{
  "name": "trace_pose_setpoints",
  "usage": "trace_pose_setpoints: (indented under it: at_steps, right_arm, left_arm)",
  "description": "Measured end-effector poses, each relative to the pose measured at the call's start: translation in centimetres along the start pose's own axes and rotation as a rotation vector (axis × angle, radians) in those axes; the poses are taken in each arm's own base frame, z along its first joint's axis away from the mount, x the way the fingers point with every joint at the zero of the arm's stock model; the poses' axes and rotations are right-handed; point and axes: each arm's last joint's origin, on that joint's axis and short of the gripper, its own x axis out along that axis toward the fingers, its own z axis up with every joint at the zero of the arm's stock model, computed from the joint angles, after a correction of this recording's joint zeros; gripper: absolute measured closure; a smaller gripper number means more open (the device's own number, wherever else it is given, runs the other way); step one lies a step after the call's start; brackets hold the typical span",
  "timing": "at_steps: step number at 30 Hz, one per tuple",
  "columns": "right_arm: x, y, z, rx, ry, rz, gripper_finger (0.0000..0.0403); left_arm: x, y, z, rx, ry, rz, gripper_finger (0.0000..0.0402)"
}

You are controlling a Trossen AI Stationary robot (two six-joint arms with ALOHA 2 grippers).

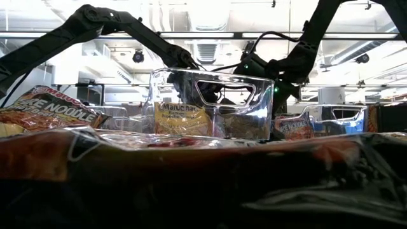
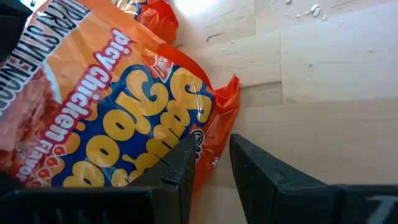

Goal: Sort Maruchan noodles
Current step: Put the orange noodle pack into the top left transparent bin

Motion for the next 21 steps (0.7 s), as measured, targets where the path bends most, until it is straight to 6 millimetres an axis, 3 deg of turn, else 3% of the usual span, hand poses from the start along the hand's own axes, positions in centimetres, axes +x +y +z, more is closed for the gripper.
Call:
trace_pose_setpoints:
  at_steps: [12,21]
  right_arm:
    - [-0.51,0.32,0.08,-0.018,0.055,0.028,0.0310]
    - [-0.74,0.42,0.12,-0.031,0.067,0.032,0.0310]
  left_arm:
    - [-0.09,0.14,-0.23,0.024,0.021,0.009,0.0176]
    - [-0.21,0.21,-0.21,0.032,0.020,0.010,0.0282]
